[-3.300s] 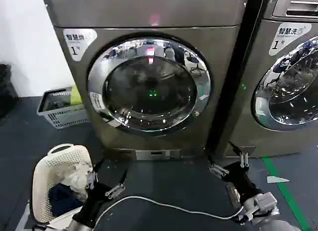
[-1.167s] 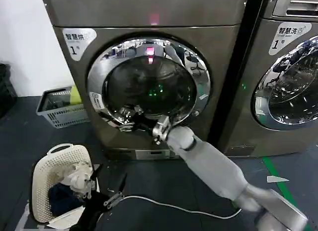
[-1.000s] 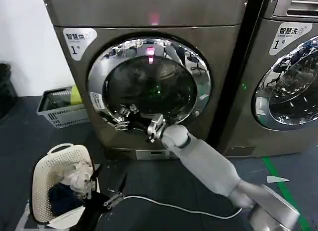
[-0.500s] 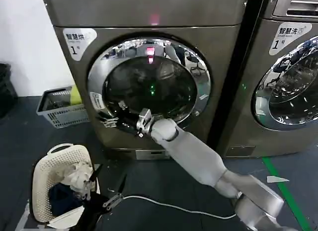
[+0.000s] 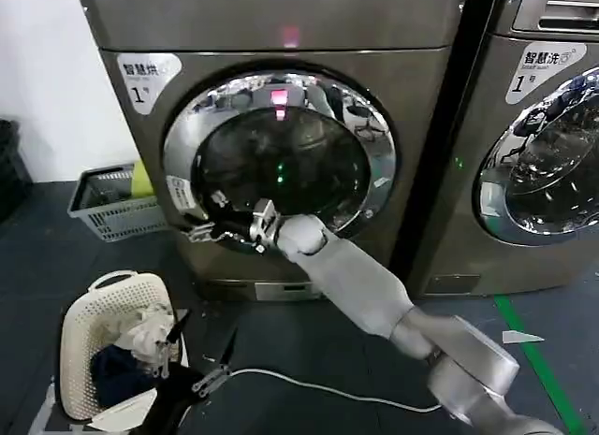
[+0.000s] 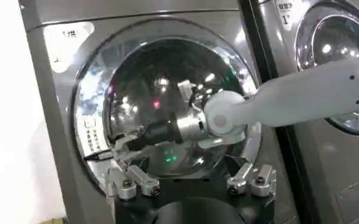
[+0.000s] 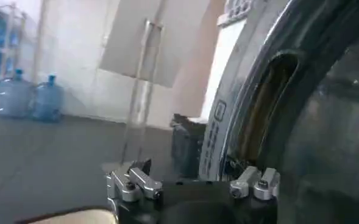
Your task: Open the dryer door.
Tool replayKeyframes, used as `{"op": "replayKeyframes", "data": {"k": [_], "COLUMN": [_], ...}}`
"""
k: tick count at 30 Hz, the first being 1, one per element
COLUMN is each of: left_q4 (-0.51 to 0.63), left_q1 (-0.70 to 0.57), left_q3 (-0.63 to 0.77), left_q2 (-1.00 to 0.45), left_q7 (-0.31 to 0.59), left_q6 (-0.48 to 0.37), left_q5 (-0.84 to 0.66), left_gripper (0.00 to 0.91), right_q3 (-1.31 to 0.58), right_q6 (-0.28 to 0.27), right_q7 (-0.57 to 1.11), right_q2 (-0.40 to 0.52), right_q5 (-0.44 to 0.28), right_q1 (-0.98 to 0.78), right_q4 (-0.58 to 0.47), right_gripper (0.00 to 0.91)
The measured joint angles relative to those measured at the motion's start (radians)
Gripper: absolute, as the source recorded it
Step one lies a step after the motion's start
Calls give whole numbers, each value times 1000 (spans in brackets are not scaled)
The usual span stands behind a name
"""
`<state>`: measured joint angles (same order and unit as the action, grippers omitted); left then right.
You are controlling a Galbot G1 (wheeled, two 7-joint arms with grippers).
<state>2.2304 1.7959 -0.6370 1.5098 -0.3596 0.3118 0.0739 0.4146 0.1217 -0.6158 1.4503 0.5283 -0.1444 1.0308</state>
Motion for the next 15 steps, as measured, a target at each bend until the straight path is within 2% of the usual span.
{"op": "replayKeyframes", "data": {"k": [6,9,15], "left_q4": [-15,-29,-52], "left_q1": [-14,-35,-95], "left_q3": [-21,-51,-159], "left_q2": [-3,-14,-42], "left_q7": [4,5,5], "left_q6": [-1,-16,-94], "left_q5": [-13,-56,-160], "left_gripper": [907,907,907], "right_q3": [10,20,29], "right_q6": [2,12,17], "right_q7": [-78,-135,-203], "right_q2": [-44,-84,-166], "right_q5": [10,55,80], "right_q1": [-25,-46,-89], "right_q4": [51,103,220], "right_gripper": [907,907,907]}}
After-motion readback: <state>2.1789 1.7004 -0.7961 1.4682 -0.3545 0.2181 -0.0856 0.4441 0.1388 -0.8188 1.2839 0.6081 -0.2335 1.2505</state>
